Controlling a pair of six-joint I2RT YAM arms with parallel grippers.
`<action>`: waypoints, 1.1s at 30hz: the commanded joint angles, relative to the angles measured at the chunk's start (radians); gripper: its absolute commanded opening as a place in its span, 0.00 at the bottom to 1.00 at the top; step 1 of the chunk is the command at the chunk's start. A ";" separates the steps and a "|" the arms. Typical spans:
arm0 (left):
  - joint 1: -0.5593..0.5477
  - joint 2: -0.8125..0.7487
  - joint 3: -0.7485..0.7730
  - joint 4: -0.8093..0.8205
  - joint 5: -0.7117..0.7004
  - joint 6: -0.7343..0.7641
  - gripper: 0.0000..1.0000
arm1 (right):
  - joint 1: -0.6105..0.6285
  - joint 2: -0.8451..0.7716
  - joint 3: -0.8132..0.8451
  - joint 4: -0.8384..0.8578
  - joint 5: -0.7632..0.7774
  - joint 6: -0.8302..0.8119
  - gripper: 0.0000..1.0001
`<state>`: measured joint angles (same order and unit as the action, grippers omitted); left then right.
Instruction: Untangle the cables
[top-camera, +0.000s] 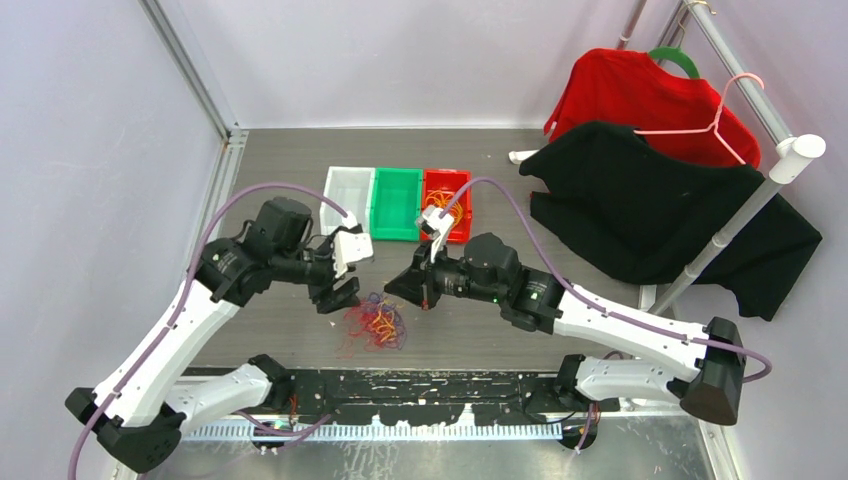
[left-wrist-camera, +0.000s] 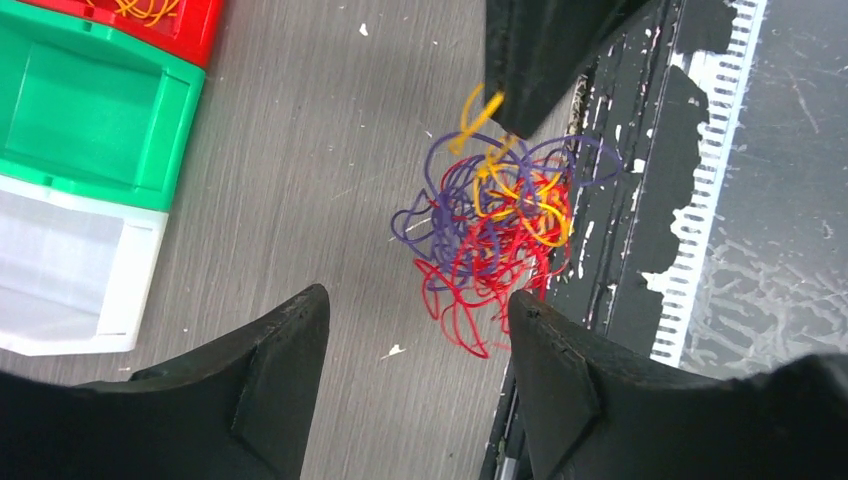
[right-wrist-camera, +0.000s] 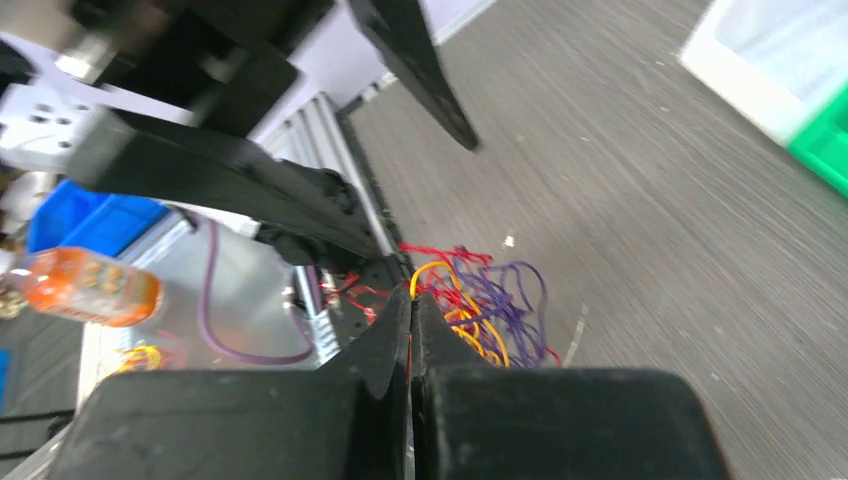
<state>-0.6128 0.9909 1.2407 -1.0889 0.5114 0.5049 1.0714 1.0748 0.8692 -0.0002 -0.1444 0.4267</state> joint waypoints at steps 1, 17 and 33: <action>0.005 -0.067 -0.068 0.206 0.044 0.006 0.65 | 0.004 0.028 0.088 0.127 -0.185 0.046 0.01; 0.003 -0.168 -0.065 0.217 0.265 -0.029 0.55 | 0.004 0.064 0.090 0.226 -0.293 0.159 0.01; -0.002 -0.176 -0.107 0.257 0.222 -0.060 0.04 | 0.004 0.076 0.084 0.236 -0.288 0.190 0.01</action>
<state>-0.6136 0.8402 1.1500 -0.9043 0.7589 0.4706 1.0714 1.1610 0.9134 0.1635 -0.4274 0.5995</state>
